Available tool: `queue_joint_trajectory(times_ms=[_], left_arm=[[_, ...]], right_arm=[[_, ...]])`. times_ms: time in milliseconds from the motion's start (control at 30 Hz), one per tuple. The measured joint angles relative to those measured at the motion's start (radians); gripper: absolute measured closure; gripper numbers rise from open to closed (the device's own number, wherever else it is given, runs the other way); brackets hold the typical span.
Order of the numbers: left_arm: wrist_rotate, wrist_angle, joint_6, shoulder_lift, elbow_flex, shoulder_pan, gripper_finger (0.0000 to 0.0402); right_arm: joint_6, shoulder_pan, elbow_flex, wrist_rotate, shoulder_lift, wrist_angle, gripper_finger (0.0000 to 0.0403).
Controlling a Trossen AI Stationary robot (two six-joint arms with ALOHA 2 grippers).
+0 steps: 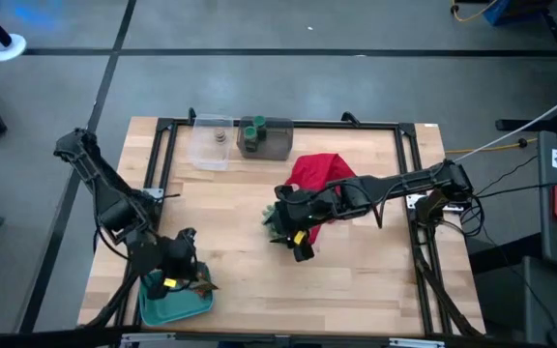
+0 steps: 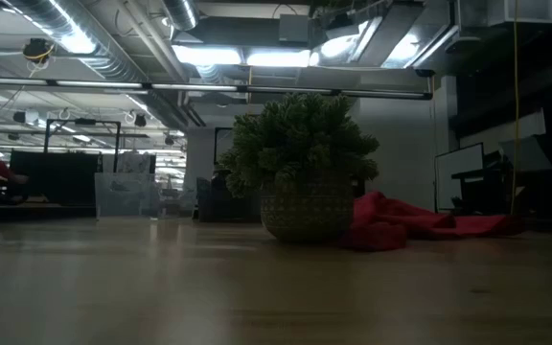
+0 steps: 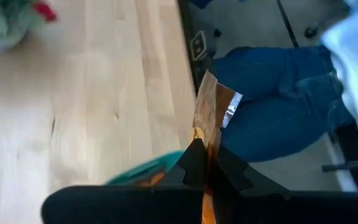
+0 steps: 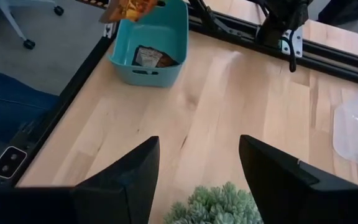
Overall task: Sort spices by type
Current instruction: Put the orange spice pack into the green bin
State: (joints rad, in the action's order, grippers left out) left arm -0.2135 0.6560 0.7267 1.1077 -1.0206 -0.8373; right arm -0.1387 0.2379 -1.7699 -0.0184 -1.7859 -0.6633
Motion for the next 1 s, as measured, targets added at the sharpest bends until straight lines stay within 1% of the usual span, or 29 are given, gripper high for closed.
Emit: queue_joint_trajectory(times_ms=[100, 267, 367, 467, 567, 667, 767, 833, 933, 1000], left_arm=[[-0.063, 0.053, 0.148, 0.001, 0.0, -0.038, 0.0402], [-0.153, 0.211, 0.436, 0.001, 0.0, -0.123, 0.0401], [-0.257, 0.277, 0.581, 0.0, 0.0, -0.183, 0.0401], [-0.368, 0.304, 0.696, 0.001, 0.0, -0.24, 0.0401], [-0.438, 0.304, 0.785, 0.019, 0.0, -0.288, 0.0401], [-0.453, 0.305, 0.854, 0.061, 0.0, -0.325, 0.0401], [-0.456, 0.305, 0.926, 0.123, 0.0, -0.351, 0.0401], [-0.477, 0.305, 0.971, 0.168, 0.0, -0.363, 0.0401], [-0.517, 0.305, 1.017, 0.23, 0.0, -0.372, 0.0401], [-0.525, 0.311, 1.02, 0.267, -0.008, -0.378, 0.0401]], right_arm=[[0.001, 0.0, 0.0, 0.0, 0.0, 0.0, 0.0182], [0.002, 0.0, 0.0, 0.001, 0.0, -0.003, 0.0182], [0.002, 0.0, 0.0, 0.002, 0.0, -0.017, 0.0182], [0.002, 0.0, 0.0, 0.002, 0.0, -0.032, 0.0182], [0.002, -0.001, 0.0, 0.002, 0.0, -0.053, 0.0182], [0.002, -0.001, 0.0, 0.003, 0.0, -0.069, 0.0182], [0.002, -0.001, 0.0, 0.003, 0.0, -0.073, 0.0182], [0.002, -0.001, 0.0, 0.003, 0.0, -0.071, 0.0182], [0.002, -0.001, 0.0, 0.003, 0.0, -0.071, 0.0182], [0.002, -0.001, 0.0, 0.003, 0.0, -0.071, 0.0182]])
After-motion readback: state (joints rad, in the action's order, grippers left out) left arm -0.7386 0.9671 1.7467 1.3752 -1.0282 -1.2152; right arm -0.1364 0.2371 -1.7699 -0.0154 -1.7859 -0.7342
